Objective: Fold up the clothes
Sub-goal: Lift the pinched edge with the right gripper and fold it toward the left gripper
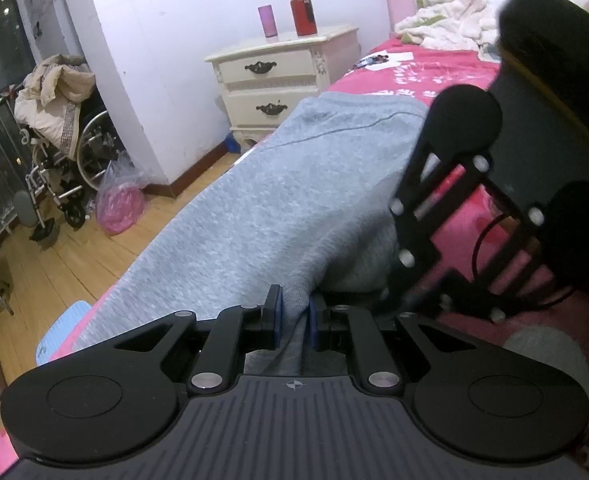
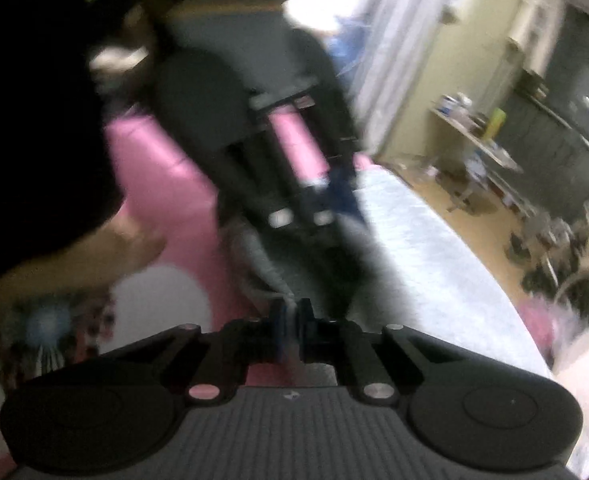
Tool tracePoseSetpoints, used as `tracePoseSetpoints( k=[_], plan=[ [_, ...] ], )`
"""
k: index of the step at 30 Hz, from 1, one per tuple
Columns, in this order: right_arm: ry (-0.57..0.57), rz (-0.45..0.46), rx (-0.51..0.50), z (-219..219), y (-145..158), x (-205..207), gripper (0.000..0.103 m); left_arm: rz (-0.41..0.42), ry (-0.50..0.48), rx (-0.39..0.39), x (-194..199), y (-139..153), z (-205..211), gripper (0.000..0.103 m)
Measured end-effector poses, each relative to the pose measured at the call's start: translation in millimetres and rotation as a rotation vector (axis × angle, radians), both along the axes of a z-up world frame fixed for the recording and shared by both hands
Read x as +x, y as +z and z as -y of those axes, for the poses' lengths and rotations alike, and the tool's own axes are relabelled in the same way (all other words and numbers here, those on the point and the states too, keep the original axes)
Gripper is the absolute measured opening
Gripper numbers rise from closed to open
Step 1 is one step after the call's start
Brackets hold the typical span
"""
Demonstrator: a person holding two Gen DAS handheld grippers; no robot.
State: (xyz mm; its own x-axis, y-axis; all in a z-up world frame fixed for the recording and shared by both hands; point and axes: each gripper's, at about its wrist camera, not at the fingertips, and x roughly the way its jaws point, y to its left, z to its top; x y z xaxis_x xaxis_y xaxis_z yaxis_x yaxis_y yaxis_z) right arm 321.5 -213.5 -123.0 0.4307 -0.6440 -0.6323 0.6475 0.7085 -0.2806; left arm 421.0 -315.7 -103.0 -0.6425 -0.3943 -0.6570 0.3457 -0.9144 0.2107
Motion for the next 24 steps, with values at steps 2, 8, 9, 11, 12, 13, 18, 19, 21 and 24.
tracePoseSetpoints(
  k=[2, 8, 9, 11, 12, 13, 18, 19, 21, 24],
  plan=[
    [-0.050, 0.011, -0.022, 2, -2, 0, 0.005, -0.009, 0.004, 0.001, 0, 2, 0, 0.011],
    [-0.152, 0.009, -0.053, 14, -15, 3, 0.006, -0.032, 0.008, 0.011, 2, 7, -2, 0.011],
    [-0.168, 0.013, -0.043, 18, -17, 4, 0.006, -0.033, 0.006, 0.018, 3, 7, -3, 0.011],
    [-0.217, 0.024, -0.024, 19, -23, 5, 0.006, -0.034, 0.004, 0.032, 3, 5, -3, 0.011],
    [-0.236, 0.033, -0.011, 13, -24, 0, 0.006, -0.031, 0.003, 0.041, 3, 4, -3, 0.011],
    [-0.253, 0.041, 0.002, 16, -27, -1, 0.007, -0.024, 0.003, 0.048, 2, 3, -4, 0.012],
    [-0.320, 0.117, 0.081, 22, -26, -18, 0.009, 0.024, 0.070, 0.030, 9, -6, -11, 0.027],
    [-0.334, 0.142, 0.106, 24, -24, -22, 0.010, 0.038, 0.088, 0.015, 11, -9, -13, 0.030],
    [-0.359, 0.192, 0.150, 20, -21, -32, 0.010, 0.073, 0.120, -0.023, 16, -15, -19, 0.031],
    [-0.391, 0.252, 0.204, 18, -16, -43, 0.011, 0.105, 0.171, -0.083, 20, -21, -26, 0.032]
  ],
)
